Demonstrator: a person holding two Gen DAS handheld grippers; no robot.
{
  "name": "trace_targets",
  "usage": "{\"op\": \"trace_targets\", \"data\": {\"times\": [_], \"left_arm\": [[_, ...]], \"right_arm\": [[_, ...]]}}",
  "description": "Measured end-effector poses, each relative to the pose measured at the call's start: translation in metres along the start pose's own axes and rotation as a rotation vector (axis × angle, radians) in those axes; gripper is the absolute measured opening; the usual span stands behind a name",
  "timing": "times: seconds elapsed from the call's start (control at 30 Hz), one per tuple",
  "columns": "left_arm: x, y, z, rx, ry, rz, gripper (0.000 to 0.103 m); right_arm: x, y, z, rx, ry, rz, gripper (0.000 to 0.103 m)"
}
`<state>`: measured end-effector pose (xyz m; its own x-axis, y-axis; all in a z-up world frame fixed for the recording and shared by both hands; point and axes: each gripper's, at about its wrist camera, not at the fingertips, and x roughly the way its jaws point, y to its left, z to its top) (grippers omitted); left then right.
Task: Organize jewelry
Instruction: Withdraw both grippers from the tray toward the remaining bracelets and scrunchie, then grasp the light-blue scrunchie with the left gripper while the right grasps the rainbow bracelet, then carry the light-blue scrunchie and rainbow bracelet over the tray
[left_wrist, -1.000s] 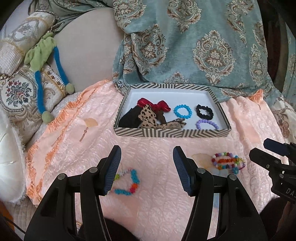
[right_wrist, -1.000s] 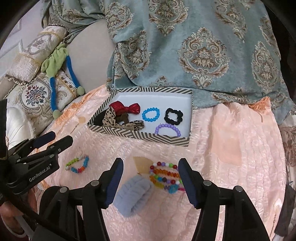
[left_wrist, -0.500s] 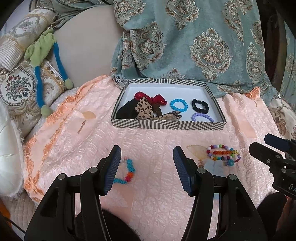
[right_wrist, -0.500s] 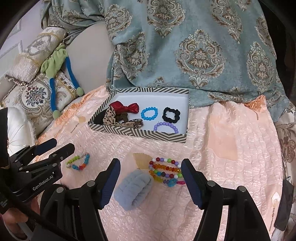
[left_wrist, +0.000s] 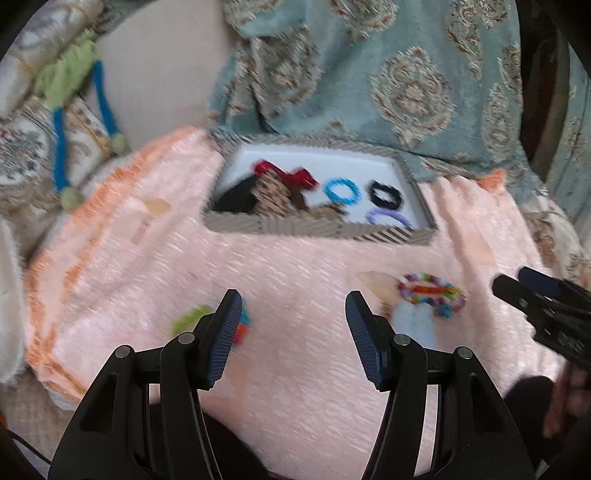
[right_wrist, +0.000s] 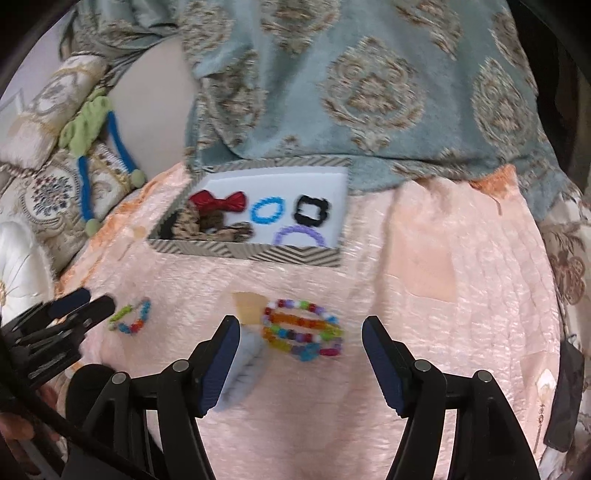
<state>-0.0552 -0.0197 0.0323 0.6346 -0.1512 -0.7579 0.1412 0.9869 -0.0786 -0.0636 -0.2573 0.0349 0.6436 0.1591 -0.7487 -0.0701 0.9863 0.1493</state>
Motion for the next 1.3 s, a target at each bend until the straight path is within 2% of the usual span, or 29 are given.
{"op": "trace_targets", "data": {"times": [0.13, 0.2, 0.3, 0.37, 0.53, 0.7, 0.8, 0.87, 0.9, 0.93, 0.97, 1.0, 1.07, 1.17, 1.3], "left_arm": [[0.010, -0.014, -0.005, -0.002, 0.065, -0.104, 0.059], [0.012, -0.024, -0.006, 0.016, 0.073, -0.125, 0.068], [0.019, -0.037, -0.009, 0.022, 0.112, -0.196, 0.069], [0.026, -0.046, -0.010, 0.033, 0.137, -0.225, 0.070], [0.047, -0.068, -0.015, 0.100, 0.180, -0.207, 0.071], [0.070, -0.078, -0.022, 0.146, 0.225, -0.170, 0.071], [0.078, -0.080, -0.023, 0.150, 0.237, -0.178, 0.071], [0.081, -0.080, -0.023, 0.151, 0.237, -0.182, 0.071], [0.083, -0.080, -0.023, 0.153, 0.237, -0.186, 0.070], [0.086, -0.080, -0.023, 0.151, 0.244, -0.191, 0.069], [0.090, -0.079, -0.024, 0.140, 0.258, -0.208, 0.059], [0.092, -0.078, -0.024, 0.127, 0.267, -0.227, 0.047], [0.092, -0.076, -0.024, 0.099, 0.280, -0.260, 0.043], [0.080, -0.076, -0.022, 0.124, 0.228, -0.226, 0.041], [0.062, -0.065, -0.010, 0.094, 0.186, -0.242, 0.040]], "right_arm": [[0.016, -0.026, -0.001, 0.038, 0.046, -0.021, 0.066], [0.024, -0.035, -0.001, 0.052, 0.070, -0.008, 0.066], [0.038, -0.039, -0.001, 0.041, 0.100, 0.009, 0.063], [0.048, -0.041, 0.002, 0.036, 0.120, 0.005, 0.057], [0.077, -0.039, 0.013, 0.007, 0.165, 0.019, 0.050], [0.106, -0.022, 0.020, -0.086, 0.210, 0.027, 0.043], [0.126, -0.018, 0.019, -0.127, 0.259, 0.043, 0.037], [0.130, -0.015, 0.019, -0.162, 0.252, 0.038, 0.033], [0.131, -0.014, 0.019, -0.176, 0.248, 0.035, 0.030], [0.131, -0.014, 0.019, -0.180, 0.244, 0.030, 0.021], [0.131, -0.014, 0.020, -0.185, 0.238, 0.026, 0.011], [0.131, -0.015, 0.021, -0.184, 0.235, 0.025, 0.008], [0.126, -0.021, 0.023, -0.154, 0.225, 0.043, 0.008], [0.106, -0.030, 0.029, -0.093, 0.179, 0.092, 0.008], [0.070, -0.035, 0.040, -0.047, 0.105, 0.138, 0.008]]}}
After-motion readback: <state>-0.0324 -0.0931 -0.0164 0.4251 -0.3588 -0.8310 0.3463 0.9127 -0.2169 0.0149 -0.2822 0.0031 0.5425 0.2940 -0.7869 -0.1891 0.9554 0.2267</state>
